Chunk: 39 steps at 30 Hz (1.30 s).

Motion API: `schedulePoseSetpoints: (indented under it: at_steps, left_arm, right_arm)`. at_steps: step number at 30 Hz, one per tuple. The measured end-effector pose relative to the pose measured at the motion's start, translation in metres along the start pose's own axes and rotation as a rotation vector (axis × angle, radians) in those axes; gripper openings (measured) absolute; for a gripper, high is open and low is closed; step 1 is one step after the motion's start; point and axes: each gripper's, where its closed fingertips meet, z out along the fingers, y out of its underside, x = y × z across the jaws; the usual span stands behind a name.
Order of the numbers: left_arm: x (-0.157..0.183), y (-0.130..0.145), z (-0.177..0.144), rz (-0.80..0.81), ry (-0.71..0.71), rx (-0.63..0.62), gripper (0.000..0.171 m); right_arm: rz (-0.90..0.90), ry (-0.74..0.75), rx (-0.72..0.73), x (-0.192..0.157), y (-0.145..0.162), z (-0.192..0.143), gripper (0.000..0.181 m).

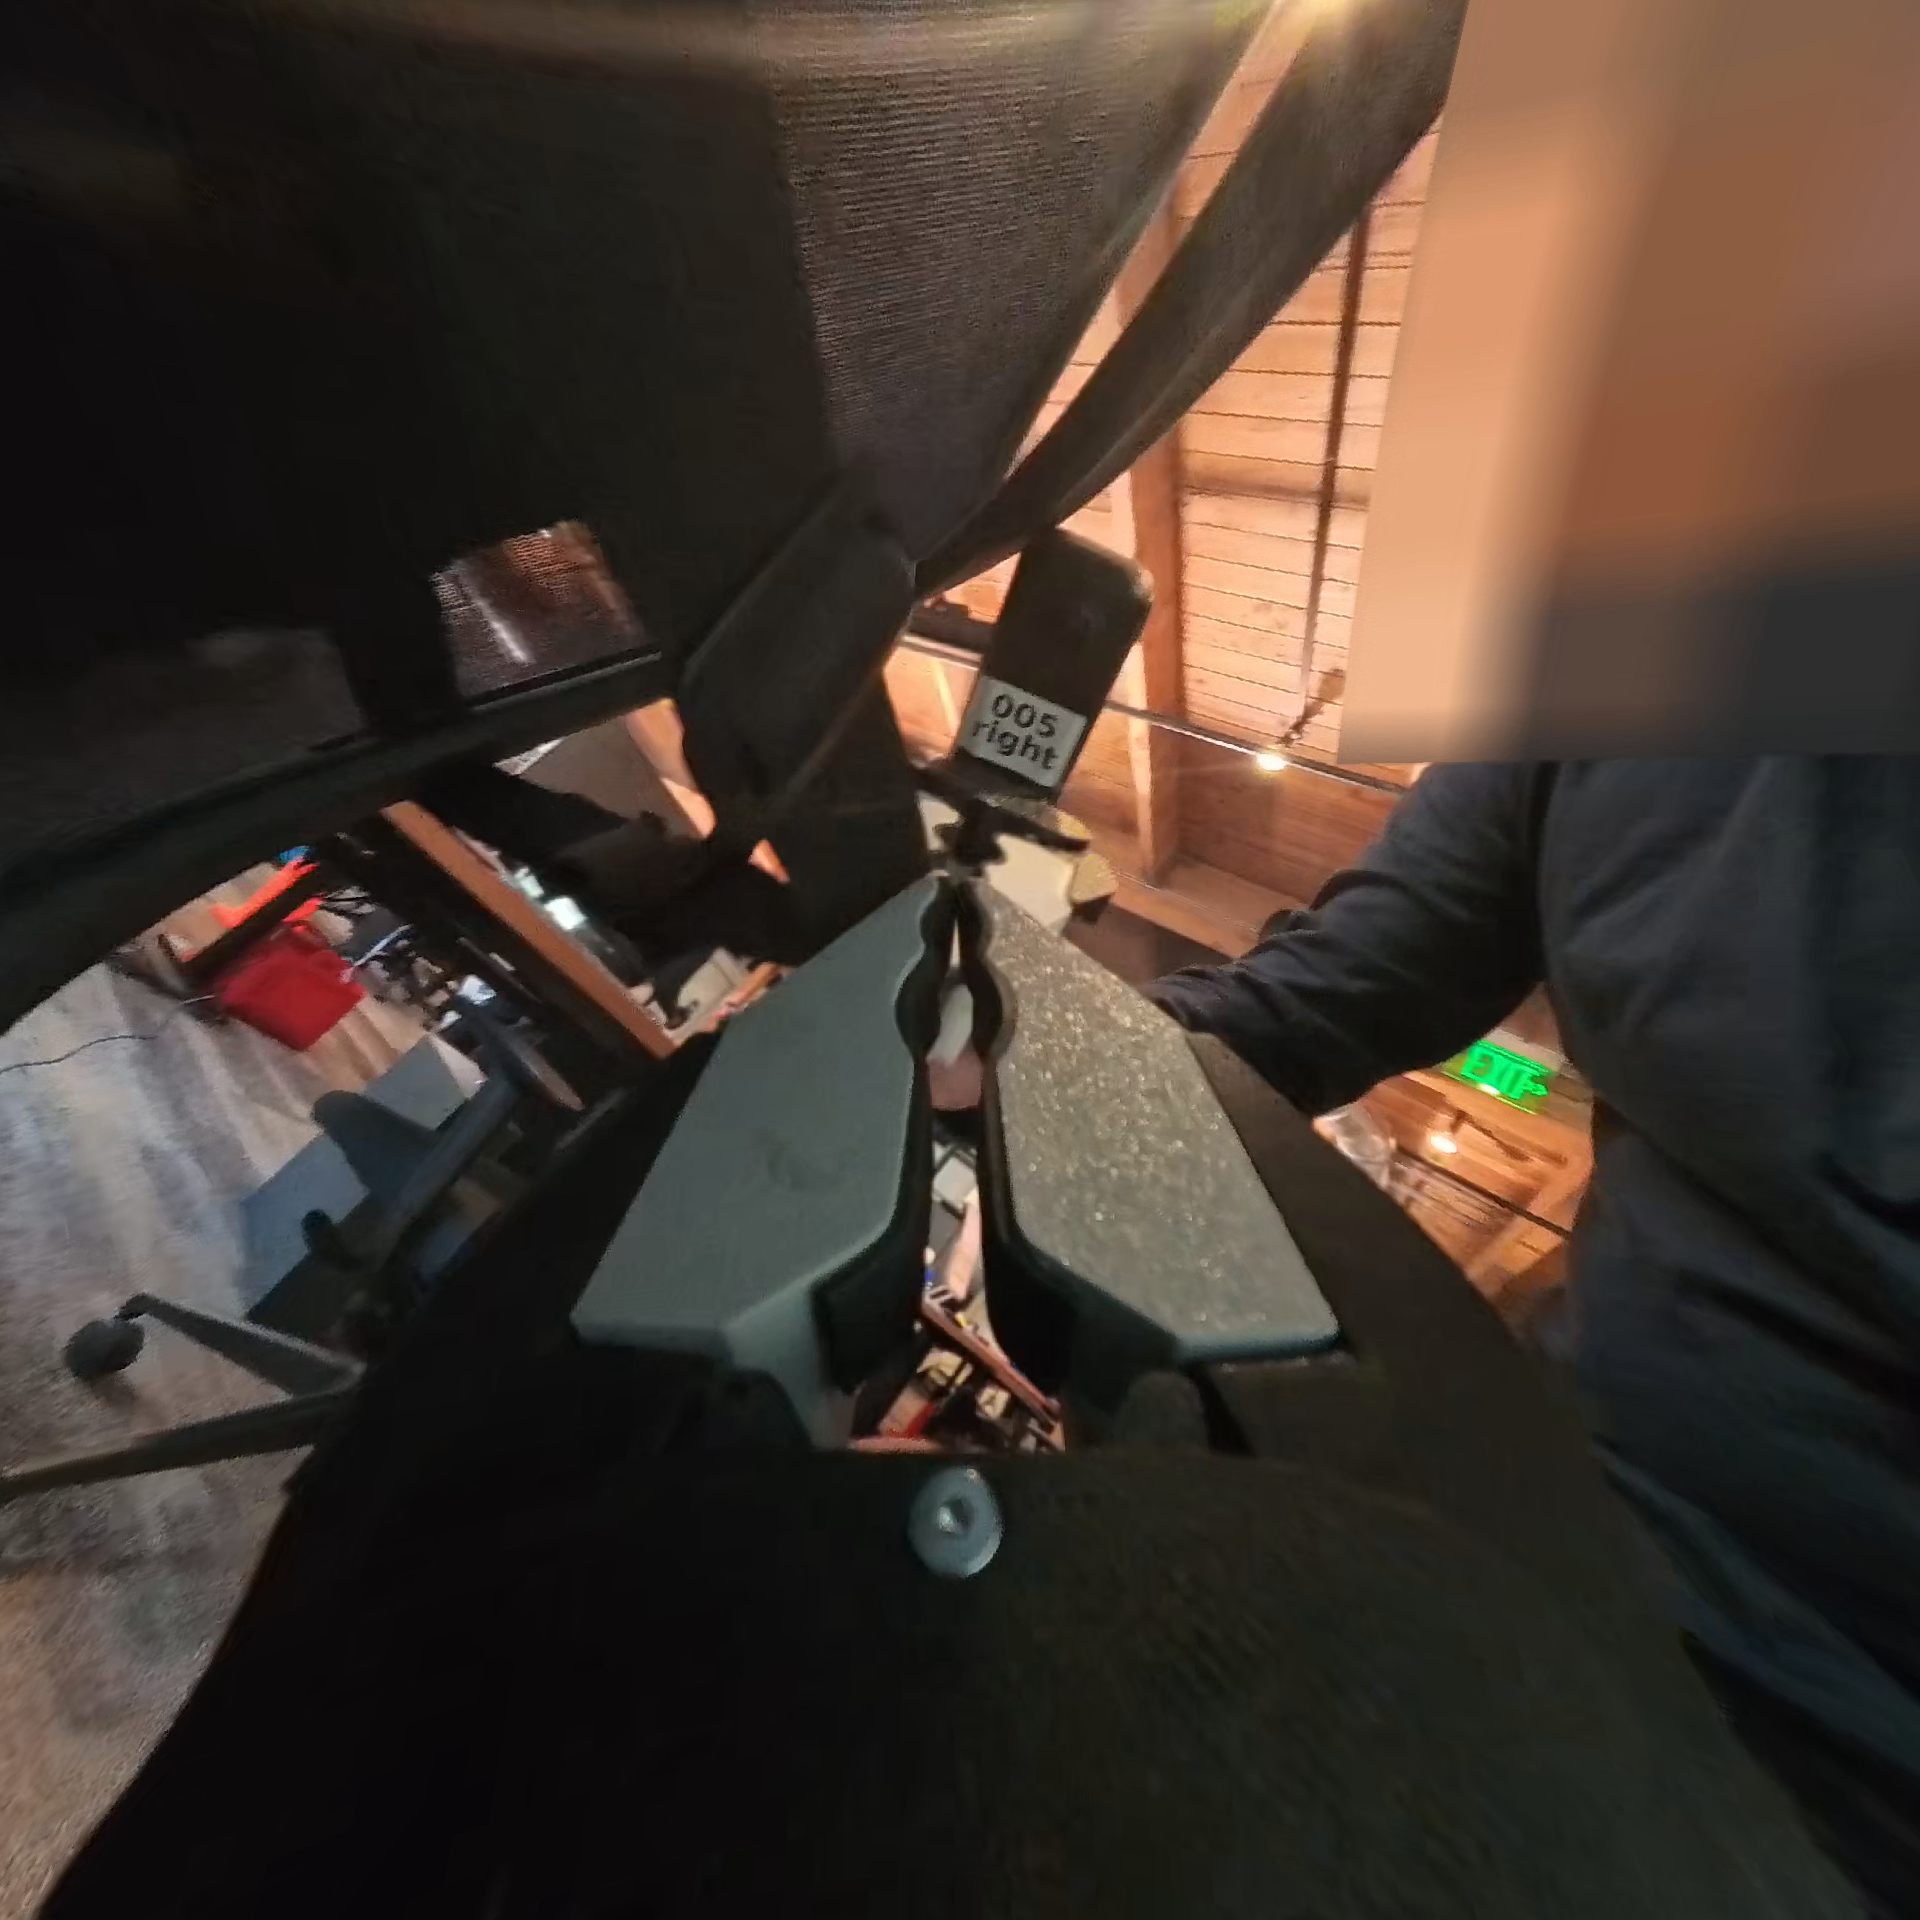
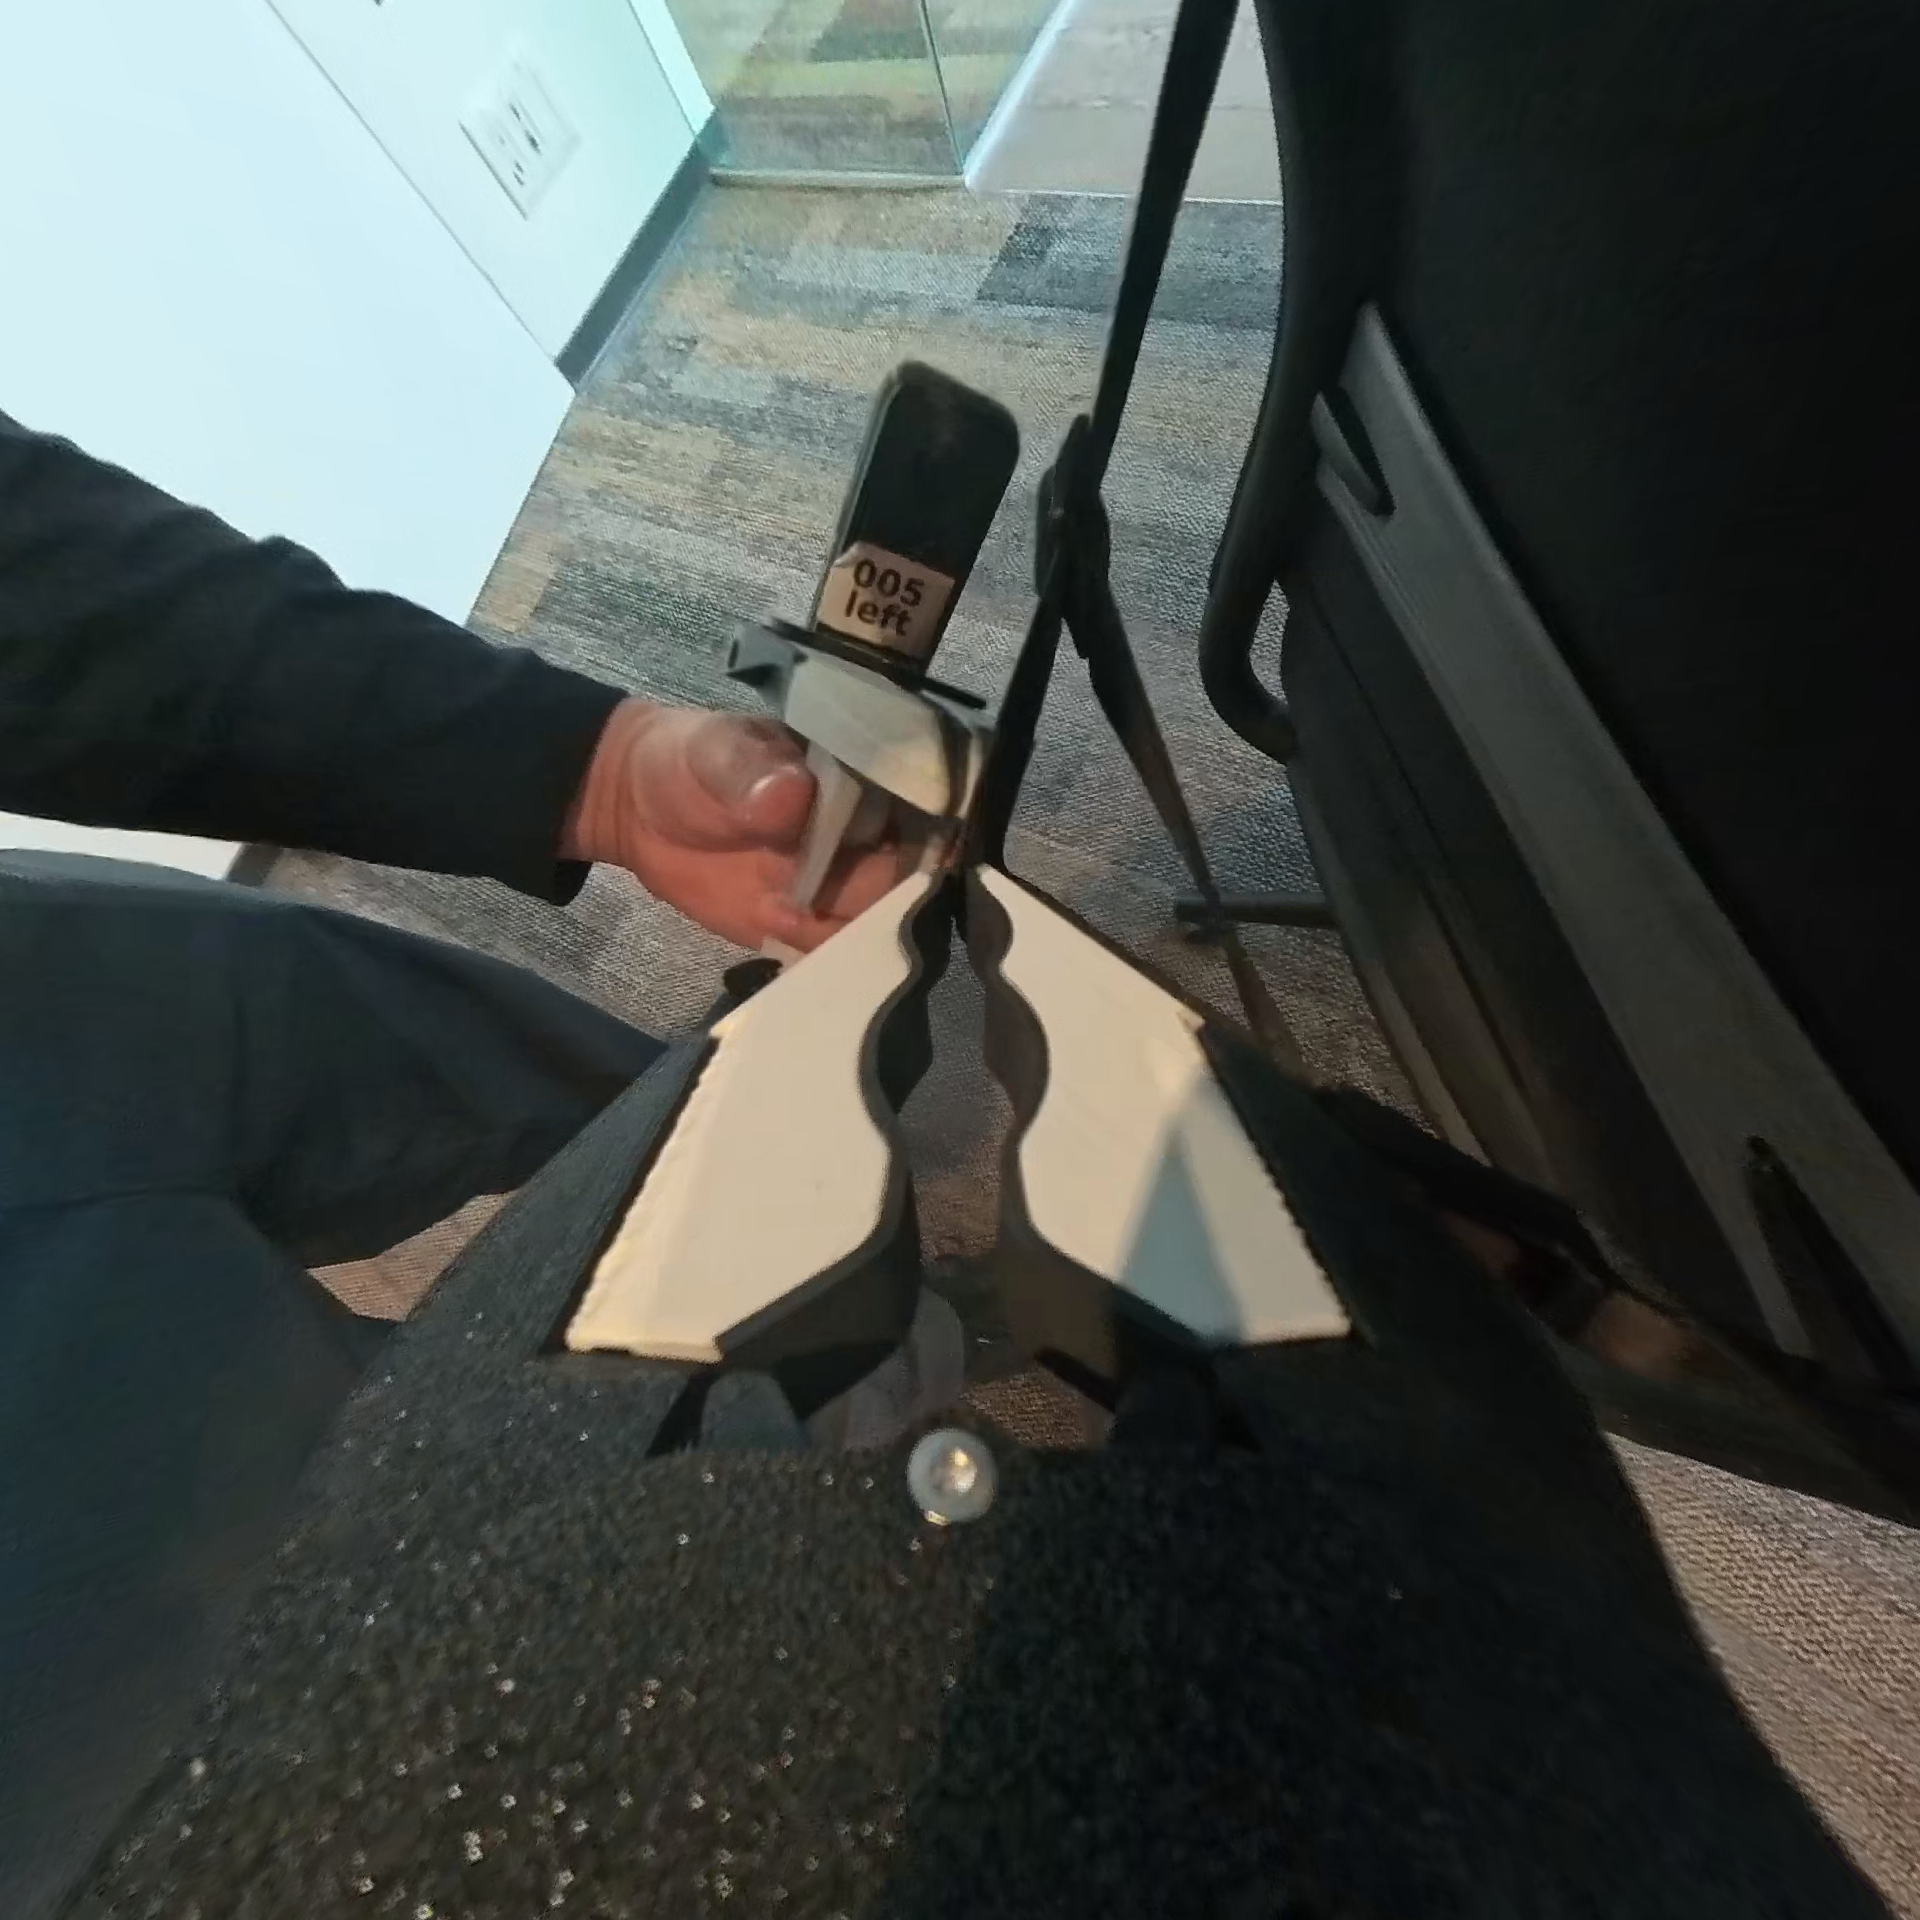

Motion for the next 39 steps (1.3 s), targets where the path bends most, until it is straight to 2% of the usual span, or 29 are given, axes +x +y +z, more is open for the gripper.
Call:
schedulePoseSetpoints:
  at_steps: [2, 3, 4, 5, 6, 7, 11, 13, 18, 19, 22, 24, 27, 32, 36, 39]
  left_arm:
    - [-0.017, 0.010, -0.017, 0.004, -0.087, -0.038, 0.000]
    - [-0.028, 0.019, -0.025, 0.015, -0.155, -0.081, 0.008]
    - [-0.035, 0.025, -0.032, 0.028, -0.204, -0.107, 0.029]
    - [-0.037, 0.026, -0.034, 0.033, -0.225, -0.110, 0.032]
    - [-0.035, 0.024, -0.032, 0.026, -0.224, -0.098, 0.049]
    - [-0.028, 0.021, -0.027, 0.023, -0.189, -0.087, 0.059]
    - [-0.002, 0.005, -0.004, 0.022, -0.027, -0.021, 0.029]
    - [0.004, -0.006, 0.000, 0.001, 0.013, 0.037, 0.028]
    - [0.010, -0.024, 0.002, -0.067, 0.089, 0.139, 0.013]
    - [0.007, -0.025, 0.002, -0.059, 0.071, 0.144, 0.000]
    - [0.004, -0.022, -0.003, -0.002, 0.009, 0.150, 0.000]
    - [0.005, -0.020, -0.013, 0.002, -0.019, 0.165, 0.000]
    - [0.009, -0.006, -0.023, 0.006, -0.028, 0.096, 0.000]
    - [0.018, -0.003, -0.018, 0.036, -0.012, 0.044, 0.000]
    - [0.020, -0.005, -0.024, 0.065, -0.038, 0.026, 0.000]
    - [0.023, 0.001, -0.023, 0.072, -0.034, -0.008, 0.000]
  right_arm:
    - [-0.003, 0.003, 0.013, 0.000, -0.003, -0.004, 0.001]
    - [0.002, -0.001, 0.013, -0.002, -0.003, -0.005, 0.001]
    - [0.008, -0.005, 0.012, -0.003, -0.003, -0.005, 0.001]
    - [0.013, -0.007, 0.012, -0.003, -0.002, -0.005, 0.001]
    - [0.017, -0.009, 0.012, -0.003, -0.001, -0.005, 0.001]
    - [0.023, -0.015, 0.014, -0.004, -0.001, -0.004, 0.001]
    - [0.030, -0.016, 0.013, -0.004, 0.000, -0.002, 0.001]
    - [0.031, -0.022, 0.021, -0.005, -0.003, -0.003, 0.001]
    - [0.003, -0.009, 0.021, -0.004, -0.007, -0.002, 0.001]
    - [-0.013, 0.015, 0.011, -0.001, -0.008, -0.001, 0.001]
    - [-0.095, 0.126, -0.045, 0.010, -0.015, 0.000, 0.005]
    - [-0.223, 0.215, -0.062, 0.009, -0.028, -0.007, 0.002]
    - [-0.424, 0.325, -0.035, 0.002, -0.054, -0.007, 0.010]
    - [-0.484, 0.319, -0.264, 0.020, -0.035, 0.040, 0.009]
    - [-0.459, 0.168, -0.259, 0.007, -0.039, 0.049, 0.005]
    - [-0.457, 0.115, -0.302, 0.009, -0.033, 0.057, 0.007]
